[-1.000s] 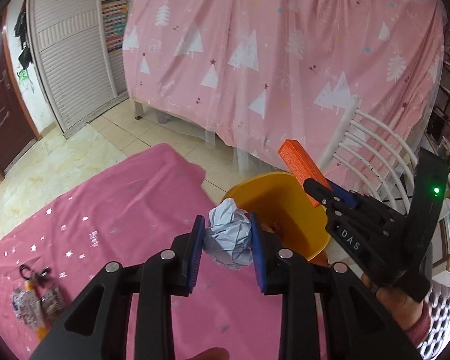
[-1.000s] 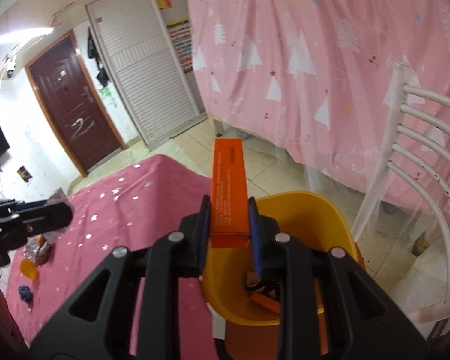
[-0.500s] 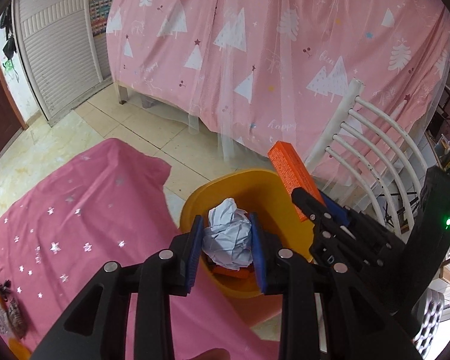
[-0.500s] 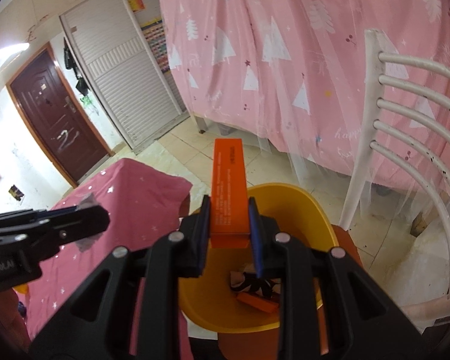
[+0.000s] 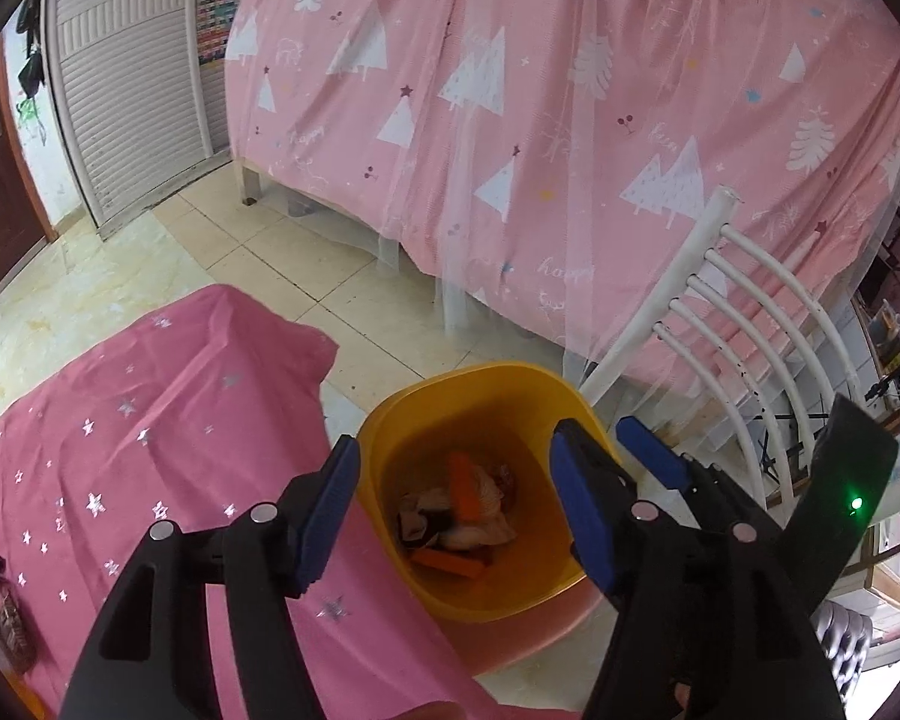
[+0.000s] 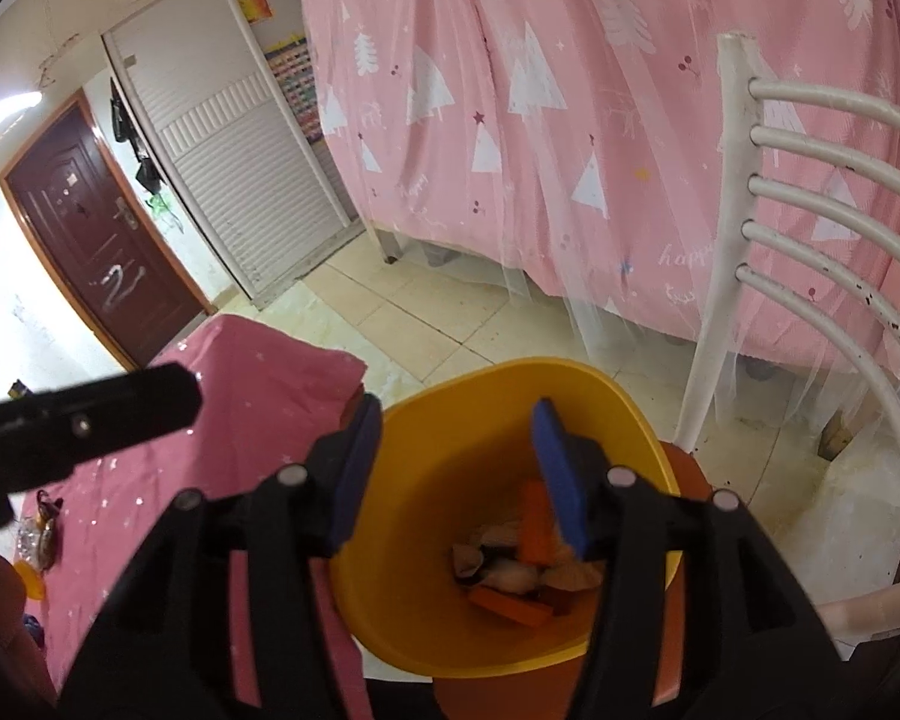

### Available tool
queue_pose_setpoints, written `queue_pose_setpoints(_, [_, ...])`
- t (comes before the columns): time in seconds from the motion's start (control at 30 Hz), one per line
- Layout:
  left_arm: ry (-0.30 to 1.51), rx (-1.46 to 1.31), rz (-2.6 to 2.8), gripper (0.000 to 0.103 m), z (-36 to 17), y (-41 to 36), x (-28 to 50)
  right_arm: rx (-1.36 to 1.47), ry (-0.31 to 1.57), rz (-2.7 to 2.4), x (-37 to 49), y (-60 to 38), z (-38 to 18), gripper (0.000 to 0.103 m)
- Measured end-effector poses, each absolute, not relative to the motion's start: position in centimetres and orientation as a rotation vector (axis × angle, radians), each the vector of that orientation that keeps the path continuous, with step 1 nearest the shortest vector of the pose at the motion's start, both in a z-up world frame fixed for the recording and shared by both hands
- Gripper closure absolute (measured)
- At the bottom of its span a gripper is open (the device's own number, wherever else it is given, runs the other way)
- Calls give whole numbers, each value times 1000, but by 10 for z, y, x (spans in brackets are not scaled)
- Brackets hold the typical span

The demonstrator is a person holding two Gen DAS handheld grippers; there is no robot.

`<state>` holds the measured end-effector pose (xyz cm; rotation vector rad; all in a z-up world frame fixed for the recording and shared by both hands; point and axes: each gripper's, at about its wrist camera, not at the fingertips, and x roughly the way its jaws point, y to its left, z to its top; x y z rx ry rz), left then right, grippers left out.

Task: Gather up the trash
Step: 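Move both tools back over the items on the table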

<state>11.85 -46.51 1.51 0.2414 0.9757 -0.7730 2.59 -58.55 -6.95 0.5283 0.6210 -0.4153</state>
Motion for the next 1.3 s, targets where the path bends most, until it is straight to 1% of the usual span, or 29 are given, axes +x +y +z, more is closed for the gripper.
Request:
queue_pose_setpoints(0.3, [947, 207, -736, 43, 36, -429, 120, 454, 613, -367, 32, -554, -52, 53])
queue_pose_setpoints(0.33, [940, 204, -731, 43, 39, -423, 120, 445, 610, -360, 32, -549, -49, 51])
queue_pose_setpoints(0.37, [929, 200, -723, 43, 44, -415, 120, 437, 606, -356, 32, -545, -46, 47])
queue_pose_setpoints(0.43, [920, 192, -712, 43, 49, -402, 120, 417, 595, -342, 32, -534, -40, 44])
queue_pose_setpoints(0.8, [886, 156, -608, 43, 70, -307, 134, 348, 580, -204, 40, -465, -13, 43])
queue_pose_setpoints(0.83, [884, 157, -595, 43, 71, -299, 136, 341, 580, -189, 42, -458, -12, 43])
queue_pose_setpoints(0.87, [881, 156, -584, 43, 71, -288, 138, 335, 582, -173, 43, -449, -10, 39])
queue_pose_setpoints(0.93, [873, 159, -556, 40, 72, -266, 144, 321, 587, -141, 46, -432, -10, 38])
queue_pose_setpoints(1.03, [867, 164, -515, 37, 71, -236, 152, 300, 604, -91, 54, -408, -9, 37])
queue_pose_setpoints(1.3, [875, 147, -426, 36, 64, -160, 172, 235, 659, 37, 72, -341, -13, 37])
